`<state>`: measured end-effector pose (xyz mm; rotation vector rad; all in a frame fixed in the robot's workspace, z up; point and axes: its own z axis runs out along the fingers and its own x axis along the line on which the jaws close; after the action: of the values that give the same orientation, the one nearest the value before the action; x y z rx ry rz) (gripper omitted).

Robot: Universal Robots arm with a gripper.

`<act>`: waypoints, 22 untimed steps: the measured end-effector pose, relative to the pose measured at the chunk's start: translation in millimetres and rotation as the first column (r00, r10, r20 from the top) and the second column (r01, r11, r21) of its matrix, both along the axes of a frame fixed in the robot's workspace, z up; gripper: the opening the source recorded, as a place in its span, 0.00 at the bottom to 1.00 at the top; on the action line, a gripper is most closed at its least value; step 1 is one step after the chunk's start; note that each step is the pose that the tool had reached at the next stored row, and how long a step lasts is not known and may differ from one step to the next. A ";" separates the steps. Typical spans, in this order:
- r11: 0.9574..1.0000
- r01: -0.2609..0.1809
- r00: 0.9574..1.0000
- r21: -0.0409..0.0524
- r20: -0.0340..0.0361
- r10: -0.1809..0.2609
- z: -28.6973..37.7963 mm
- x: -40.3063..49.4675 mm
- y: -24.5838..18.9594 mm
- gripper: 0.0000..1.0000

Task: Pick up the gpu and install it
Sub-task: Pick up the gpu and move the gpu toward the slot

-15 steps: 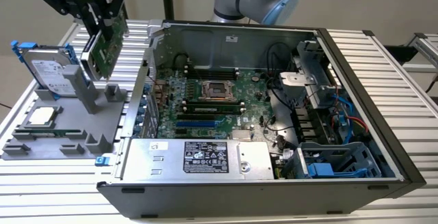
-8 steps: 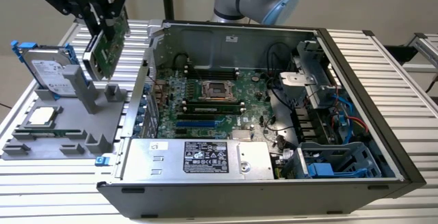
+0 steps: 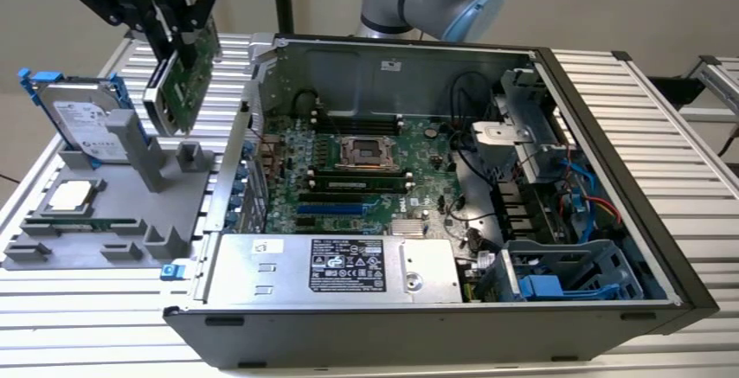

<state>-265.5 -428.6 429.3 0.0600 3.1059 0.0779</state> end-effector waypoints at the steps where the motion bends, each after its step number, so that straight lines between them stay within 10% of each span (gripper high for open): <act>1: 1.000 0.000 1.000 0.000 0.000 0.000 0.0 0.3 0.0 0.00; 22: 1.000 0.000 1.000 0.000 0.000 0.000 0.0 8.8 0.0 0.00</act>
<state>-256.7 -428.6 429.3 0.0600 3.1059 0.0780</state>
